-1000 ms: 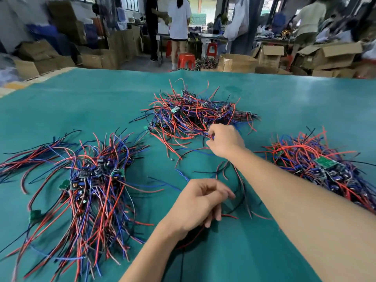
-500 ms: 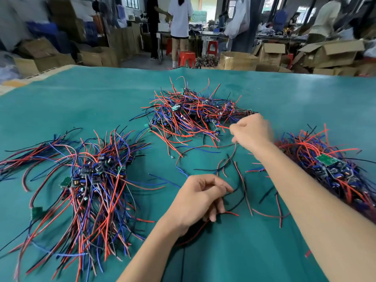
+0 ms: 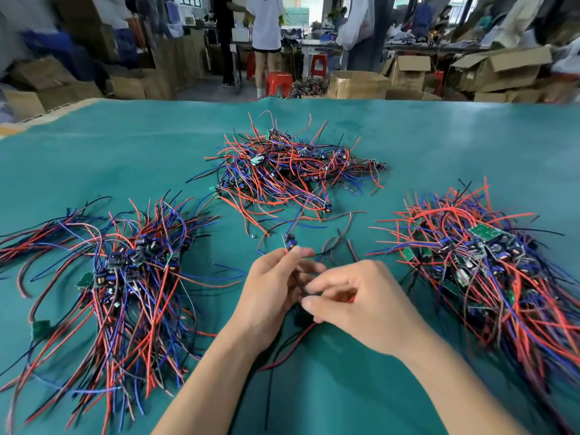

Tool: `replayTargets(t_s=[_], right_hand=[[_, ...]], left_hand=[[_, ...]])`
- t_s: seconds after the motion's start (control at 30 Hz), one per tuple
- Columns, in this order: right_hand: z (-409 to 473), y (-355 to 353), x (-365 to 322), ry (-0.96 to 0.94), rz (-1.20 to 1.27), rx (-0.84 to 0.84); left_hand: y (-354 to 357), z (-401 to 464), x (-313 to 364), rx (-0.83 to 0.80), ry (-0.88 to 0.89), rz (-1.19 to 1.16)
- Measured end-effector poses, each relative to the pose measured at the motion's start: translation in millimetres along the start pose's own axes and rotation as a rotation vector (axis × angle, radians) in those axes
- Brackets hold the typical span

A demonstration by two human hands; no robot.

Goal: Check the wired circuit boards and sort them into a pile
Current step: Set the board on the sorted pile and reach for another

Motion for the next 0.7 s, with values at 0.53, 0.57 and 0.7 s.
replayTargets(t_s=[0.53, 0.57, 0.7], right_hand=[[10, -15, 35, 0.25, 0.702, 0.387], [10, -18, 38, 0.254, 0.696, 0.43], [10, -49, 50, 0.222, 0.491, 0.721]], left_hand=[[19, -16, 1, -0.421, -0.001, 0.362], [19, -16, 1, -0.429, -0.004, 0.371], [21, -17, 0, -0.459, -0.003, 0.438]])
Point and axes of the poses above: each hand's wrist, its own z-axis towards the middle knuckle, its own y-axis out of the palm, x = y × z, the point moved 5 cm from there along z, towards the middle knuckle, and after that the axes turned 2 degrees about -y, right-handed, at the moved point
